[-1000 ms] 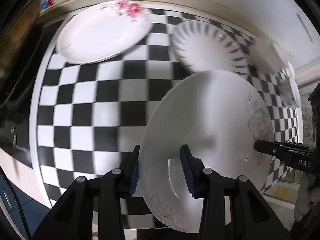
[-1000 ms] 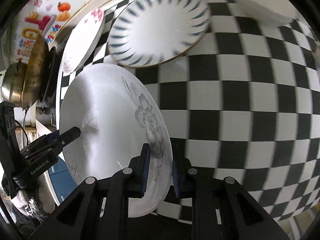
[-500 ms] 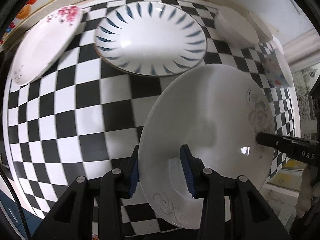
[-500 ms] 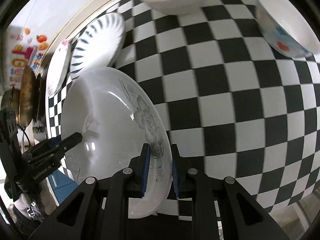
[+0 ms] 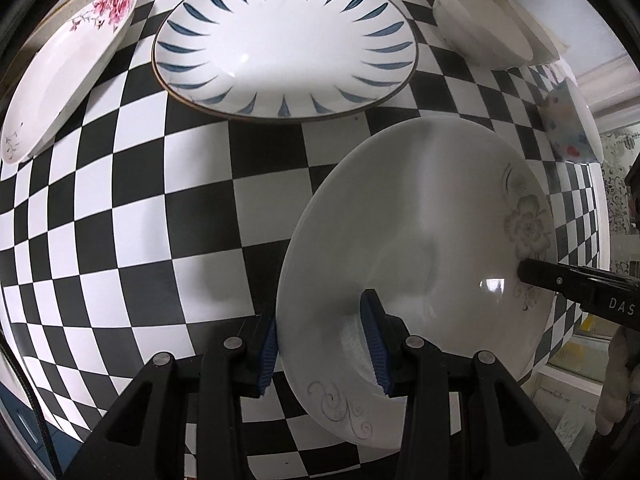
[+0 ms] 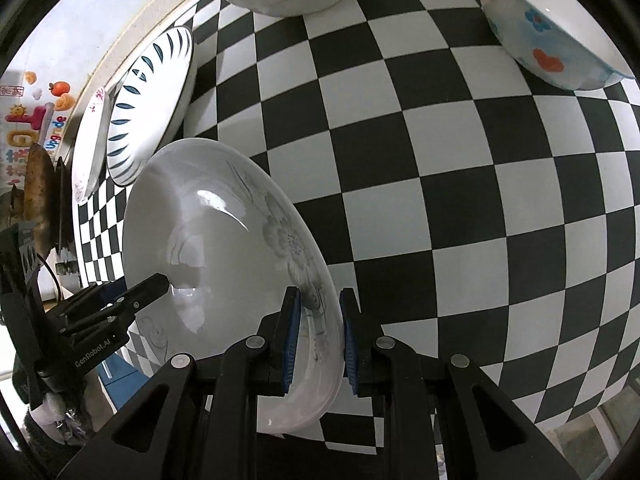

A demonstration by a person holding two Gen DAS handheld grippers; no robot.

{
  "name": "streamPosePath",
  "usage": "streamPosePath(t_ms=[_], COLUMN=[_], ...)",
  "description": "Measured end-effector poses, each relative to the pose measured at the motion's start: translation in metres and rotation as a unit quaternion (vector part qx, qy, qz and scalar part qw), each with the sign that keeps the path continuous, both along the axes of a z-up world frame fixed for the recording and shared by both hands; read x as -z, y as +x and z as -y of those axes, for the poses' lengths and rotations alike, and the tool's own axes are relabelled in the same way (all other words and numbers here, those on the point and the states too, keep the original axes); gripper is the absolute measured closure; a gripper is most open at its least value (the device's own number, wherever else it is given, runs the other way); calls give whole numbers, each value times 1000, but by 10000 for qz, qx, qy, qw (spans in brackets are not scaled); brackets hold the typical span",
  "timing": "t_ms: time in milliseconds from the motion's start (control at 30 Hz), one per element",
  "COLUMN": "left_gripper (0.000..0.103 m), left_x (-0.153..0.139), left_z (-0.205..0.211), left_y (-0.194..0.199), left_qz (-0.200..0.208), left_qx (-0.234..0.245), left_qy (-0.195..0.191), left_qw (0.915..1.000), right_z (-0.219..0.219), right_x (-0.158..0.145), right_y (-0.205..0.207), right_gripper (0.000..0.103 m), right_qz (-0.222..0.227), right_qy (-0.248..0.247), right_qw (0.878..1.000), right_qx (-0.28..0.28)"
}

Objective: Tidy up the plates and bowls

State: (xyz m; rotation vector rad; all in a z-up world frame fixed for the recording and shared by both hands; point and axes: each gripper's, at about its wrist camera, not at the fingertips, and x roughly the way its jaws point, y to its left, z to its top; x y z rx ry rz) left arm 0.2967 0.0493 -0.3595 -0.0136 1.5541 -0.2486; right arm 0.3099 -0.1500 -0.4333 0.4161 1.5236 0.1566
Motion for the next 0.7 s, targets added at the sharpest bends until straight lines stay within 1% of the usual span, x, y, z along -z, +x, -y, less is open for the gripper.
streamPosePath(t_ms=[100,367,533,600,667,700], left_gripper=[67,67,67,67,67,67], left_x=[3,4,3,-6,-24,-38], left_z=[-4,1,-3,-9,-21,-32], left_y=[-1,-2,-7,-10,-13,-15], left_qz=[-15,25,-8,43,208,340], left_qx=[-21,11,-38,-109,-245,-387], left_qy=[-5,7,-77,-144,-175,-187], left_qw=[10000,10000,10000,9998,9993,9985], right_z=[-2,-4,-6,-6,-2,1], right_x=[4,6,7,6,-4,-15], right_y=[2,6,10,11,12,13], right_gripper=[81,81,80,79,79,79], right_qz=[-48,-118,-169,-245,-220,-138], right_qy=[-27,-38,-88,-72,-125,-162], right_qw=[10000,9999,9998,9996,9997,9998], right_qx=[-25,-41,-75,-99,-73,-50])
